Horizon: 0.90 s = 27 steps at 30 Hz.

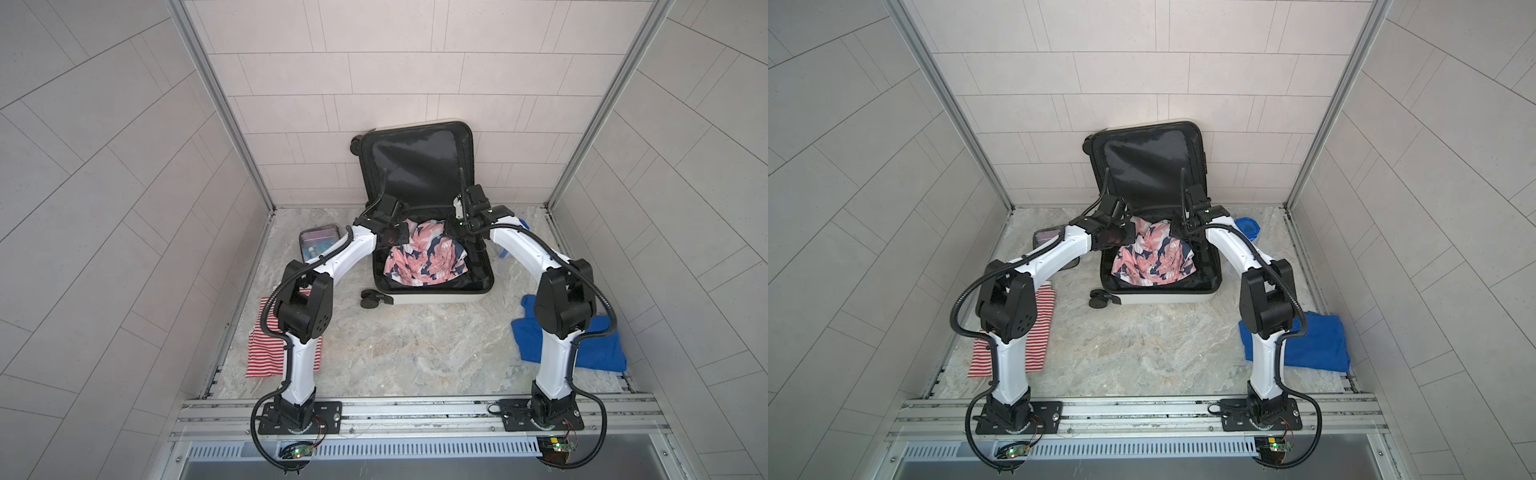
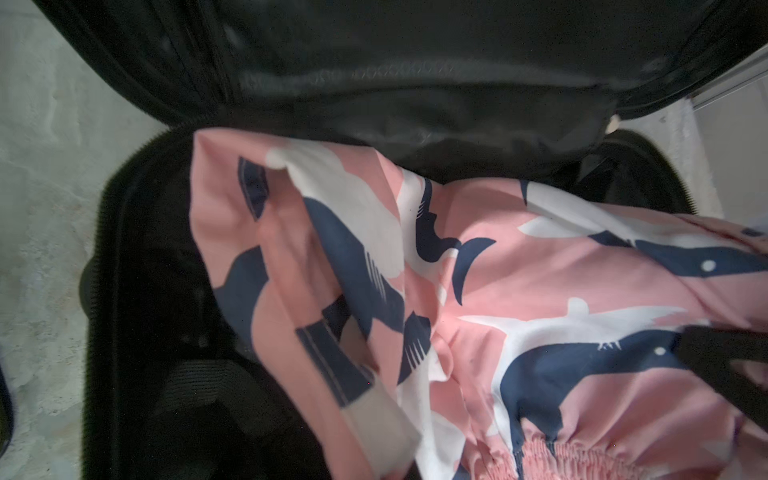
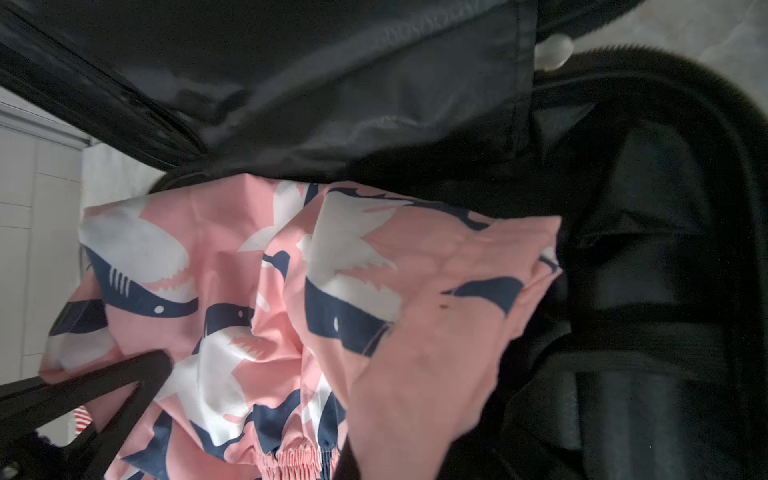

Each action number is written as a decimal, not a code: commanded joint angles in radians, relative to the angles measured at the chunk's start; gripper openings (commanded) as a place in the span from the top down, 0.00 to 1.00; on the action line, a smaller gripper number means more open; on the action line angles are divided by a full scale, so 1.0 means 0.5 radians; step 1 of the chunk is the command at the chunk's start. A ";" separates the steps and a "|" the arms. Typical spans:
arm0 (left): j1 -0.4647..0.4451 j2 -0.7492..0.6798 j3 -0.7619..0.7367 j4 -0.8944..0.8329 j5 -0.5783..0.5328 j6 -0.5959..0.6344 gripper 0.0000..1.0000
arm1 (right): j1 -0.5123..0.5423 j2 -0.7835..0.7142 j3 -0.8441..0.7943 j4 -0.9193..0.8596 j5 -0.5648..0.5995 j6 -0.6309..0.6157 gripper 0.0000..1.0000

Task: Pack the luggage
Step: 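Lift the pink garment with both grippers and carry it into the suitcase, then open both grippers and release the garment inside the suitcase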

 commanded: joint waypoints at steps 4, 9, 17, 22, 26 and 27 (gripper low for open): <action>0.067 0.133 0.073 -0.074 -0.036 -0.002 1.00 | -0.064 0.203 0.208 -0.174 -0.030 -0.104 0.91; 0.079 0.127 0.073 -0.103 -0.056 -0.001 0.63 | -0.070 0.184 0.200 -0.193 0.026 -0.145 0.57; 0.080 -0.021 0.106 -0.125 -0.106 0.033 0.39 | -0.070 -0.007 0.216 -0.260 0.189 -0.196 0.39; 0.077 -0.167 0.118 -0.137 -0.175 0.041 0.37 | -0.073 -0.129 0.252 -0.372 0.398 -0.241 0.34; 0.071 -0.291 0.107 -0.140 -0.193 0.067 0.37 | -0.073 -0.246 0.220 -0.396 0.477 -0.291 0.32; 0.070 -0.328 0.099 -0.140 -0.198 0.072 0.37 | -0.073 -0.276 0.210 -0.399 0.490 -0.299 0.32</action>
